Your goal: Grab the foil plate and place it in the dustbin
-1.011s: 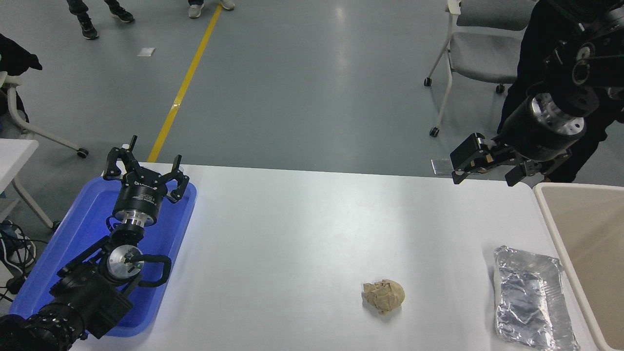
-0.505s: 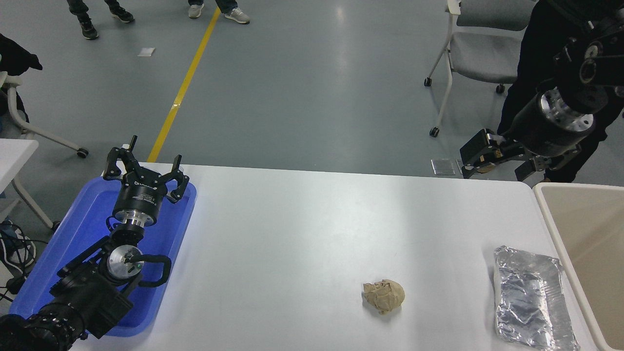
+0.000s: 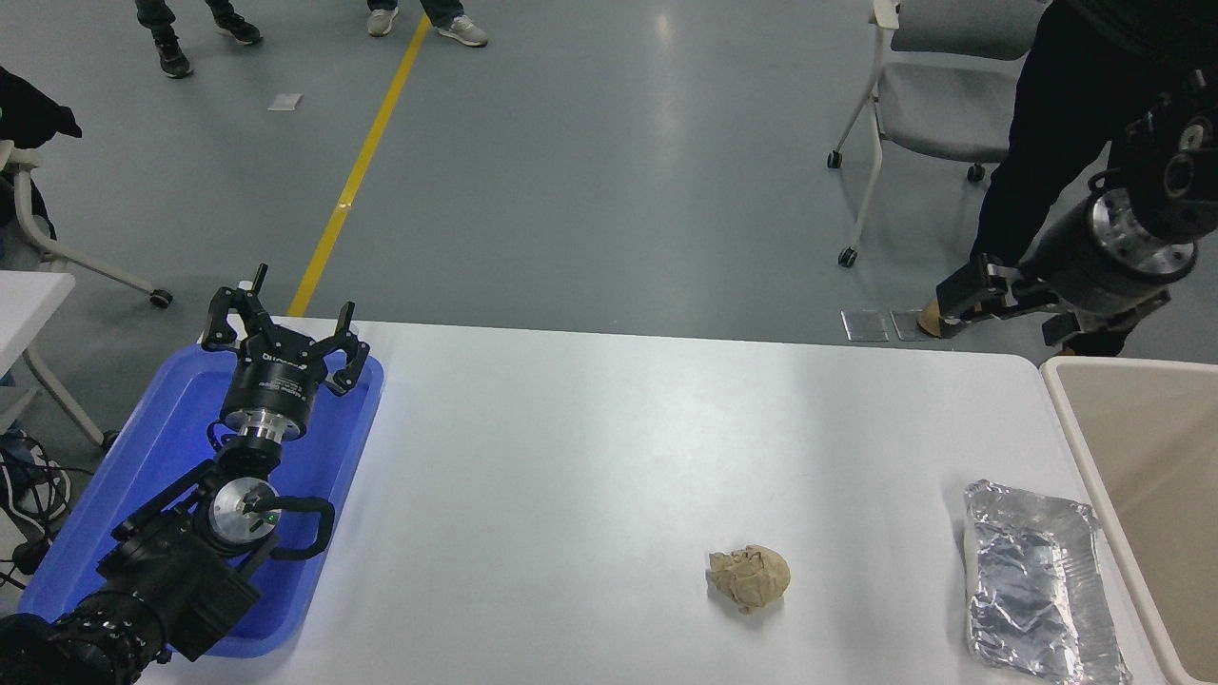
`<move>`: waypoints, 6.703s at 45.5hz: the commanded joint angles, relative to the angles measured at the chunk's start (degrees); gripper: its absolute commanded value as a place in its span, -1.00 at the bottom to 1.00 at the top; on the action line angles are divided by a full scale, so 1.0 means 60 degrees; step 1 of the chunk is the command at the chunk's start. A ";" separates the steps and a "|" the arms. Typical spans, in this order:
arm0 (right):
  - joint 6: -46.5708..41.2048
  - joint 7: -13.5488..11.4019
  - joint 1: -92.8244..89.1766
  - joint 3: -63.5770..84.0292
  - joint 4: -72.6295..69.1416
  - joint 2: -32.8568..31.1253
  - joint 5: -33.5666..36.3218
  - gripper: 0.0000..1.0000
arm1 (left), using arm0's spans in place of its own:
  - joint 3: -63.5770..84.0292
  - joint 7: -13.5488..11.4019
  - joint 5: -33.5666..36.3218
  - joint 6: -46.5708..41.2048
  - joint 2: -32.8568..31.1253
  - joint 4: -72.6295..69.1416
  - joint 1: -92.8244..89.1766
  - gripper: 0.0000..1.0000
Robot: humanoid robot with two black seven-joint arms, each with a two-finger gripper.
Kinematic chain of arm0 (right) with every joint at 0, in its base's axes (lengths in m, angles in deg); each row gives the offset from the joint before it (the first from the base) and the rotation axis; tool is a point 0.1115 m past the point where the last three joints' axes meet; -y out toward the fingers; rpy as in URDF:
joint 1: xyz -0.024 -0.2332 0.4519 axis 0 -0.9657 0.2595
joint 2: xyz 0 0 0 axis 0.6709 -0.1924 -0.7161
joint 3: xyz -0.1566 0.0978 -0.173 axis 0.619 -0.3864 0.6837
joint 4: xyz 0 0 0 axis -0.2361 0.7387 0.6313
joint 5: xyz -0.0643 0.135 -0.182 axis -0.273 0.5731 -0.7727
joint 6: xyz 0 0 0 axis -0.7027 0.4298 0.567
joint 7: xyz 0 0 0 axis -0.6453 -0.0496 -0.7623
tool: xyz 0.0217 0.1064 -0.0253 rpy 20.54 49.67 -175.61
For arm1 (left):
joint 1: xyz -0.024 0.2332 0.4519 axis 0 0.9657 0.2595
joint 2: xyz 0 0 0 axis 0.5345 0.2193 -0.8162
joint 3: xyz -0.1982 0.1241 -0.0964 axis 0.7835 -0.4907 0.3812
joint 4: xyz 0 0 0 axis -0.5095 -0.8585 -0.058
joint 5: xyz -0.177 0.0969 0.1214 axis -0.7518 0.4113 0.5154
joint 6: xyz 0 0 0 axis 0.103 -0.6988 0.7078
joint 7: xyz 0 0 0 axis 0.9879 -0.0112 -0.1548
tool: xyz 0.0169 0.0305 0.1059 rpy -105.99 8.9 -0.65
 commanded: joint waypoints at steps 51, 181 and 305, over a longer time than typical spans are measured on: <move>0.4251 0.0088 -0.8727 -0.4711 0.1890 -0.4245 -0.2455 1.00 | 0.0000 -0.0001 0.0004 0.0001 0.0000 0.0000 0.0004 1.00; 0.5057 0.0292 -1.1351 -0.6104 0.3795 -0.2794 -0.3627 -1.00 | 0.0000 -0.0001 0.0004 0.0001 0.0000 0.0000 0.0004 1.00; -0.0085 0.0703 -0.5520 -0.5152 0.7090 -0.4596 -0.4404 -1.00 | 0.0000 -0.0001 0.0004 0.0001 0.0000 0.0000 0.0004 1.00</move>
